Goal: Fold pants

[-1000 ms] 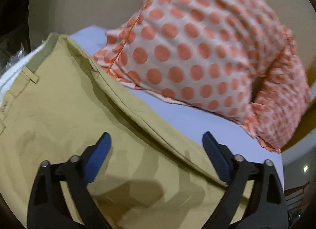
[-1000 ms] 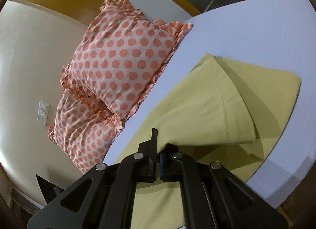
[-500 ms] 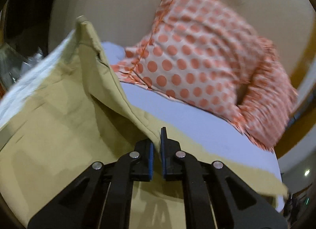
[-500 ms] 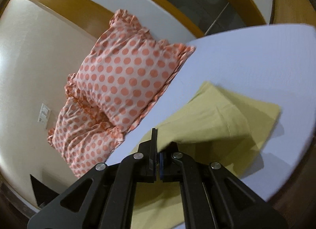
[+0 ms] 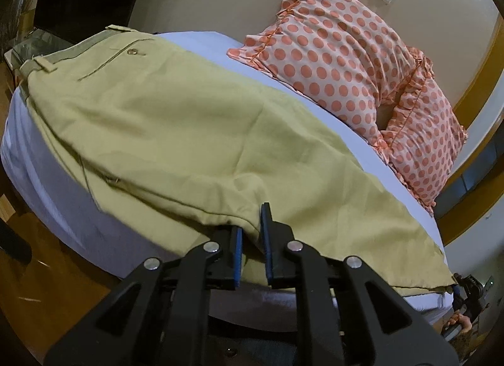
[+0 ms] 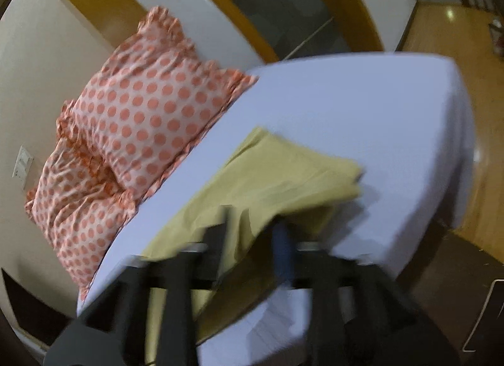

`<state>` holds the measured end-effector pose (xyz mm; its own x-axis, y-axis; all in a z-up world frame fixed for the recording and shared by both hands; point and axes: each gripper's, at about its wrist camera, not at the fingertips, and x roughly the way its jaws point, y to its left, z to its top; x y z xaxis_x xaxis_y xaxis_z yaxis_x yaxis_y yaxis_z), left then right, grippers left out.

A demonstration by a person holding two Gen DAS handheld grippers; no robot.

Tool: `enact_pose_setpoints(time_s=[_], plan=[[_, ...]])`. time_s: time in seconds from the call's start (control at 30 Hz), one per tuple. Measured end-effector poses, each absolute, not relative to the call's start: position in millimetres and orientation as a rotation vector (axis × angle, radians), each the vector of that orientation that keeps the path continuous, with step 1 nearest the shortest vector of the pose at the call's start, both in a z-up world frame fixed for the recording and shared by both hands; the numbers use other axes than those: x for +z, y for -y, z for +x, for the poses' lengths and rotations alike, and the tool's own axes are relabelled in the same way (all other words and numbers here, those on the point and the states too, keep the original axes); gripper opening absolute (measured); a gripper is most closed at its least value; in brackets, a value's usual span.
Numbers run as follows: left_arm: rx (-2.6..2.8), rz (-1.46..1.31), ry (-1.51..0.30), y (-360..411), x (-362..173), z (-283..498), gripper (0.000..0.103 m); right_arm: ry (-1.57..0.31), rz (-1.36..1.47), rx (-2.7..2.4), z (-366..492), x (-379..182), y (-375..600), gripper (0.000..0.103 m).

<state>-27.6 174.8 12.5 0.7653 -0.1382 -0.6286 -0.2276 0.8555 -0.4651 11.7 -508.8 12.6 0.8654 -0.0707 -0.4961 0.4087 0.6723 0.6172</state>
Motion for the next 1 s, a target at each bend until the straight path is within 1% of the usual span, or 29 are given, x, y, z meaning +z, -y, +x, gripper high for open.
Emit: enact_pose_setpoints(time_s=[0.03,0.13,0.27,0.33,0.4,0.5,0.53,0.6,0.63,0.7,0.8,0.87,1.0], plan=[[0.045,-0.555,-0.700,-175,12,-31,0.017,-0.437,0.787,-0.313,4,14,511,0.059],[0.034,-0.555,-0.676,-175,11,-39,0.031,-0.423,0.811,-0.363,-7,10,521,0.059],[0.015,-0.564,-0.642,-178,12,-52,0.039,-0.477,0.910,-0.335,-3,-13,529,0.059],[0.020,-0.572,-0.622,-181,14,-60,0.046,-0.466,0.915,-0.309,-2,-15,524,0.059],[0.031,-0.580,-0.601,-184,16,-67,0.049,-0.477,0.918,-0.238,3,-17,515,0.059],[0.047,-0.595,-0.574,-192,19,-76,0.052,-0.486,0.887,-0.181,13,-15,498,0.059],[0.055,-0.598,-0.571,-193,19,-77,0.052,-0.486,0.866,-0.180,15,-15,493,0.056],[0.068,-0.608,-0.564,-197,19,-79,0.052,-0.493,0.841,-0.187,21,-17,488,0.036],[0.072,-0.610,-0.562,-200,19,-80,0.053,-0.465,0.824,-0.194,19,-16,487,0.003],[0.083,-0.614,-0.557,-204,18,-82,0.054,-0.438,0.835,-0.152,23,-14,487,0.003],[0.100,-0.616,-0.551,-211,18,-84,0.055,-0.386,0.742,-0.126,32,9,469,0.003],[0.107,-0.613,-0.546,-214,17,-86,0.056,-0.359,0.673,-0.036,44,34,442,0.003],[0.108,-0.592,-0.544,-216,14,-91,0.058,-0.336,0.514,0.269,67,80,342,0.003]])
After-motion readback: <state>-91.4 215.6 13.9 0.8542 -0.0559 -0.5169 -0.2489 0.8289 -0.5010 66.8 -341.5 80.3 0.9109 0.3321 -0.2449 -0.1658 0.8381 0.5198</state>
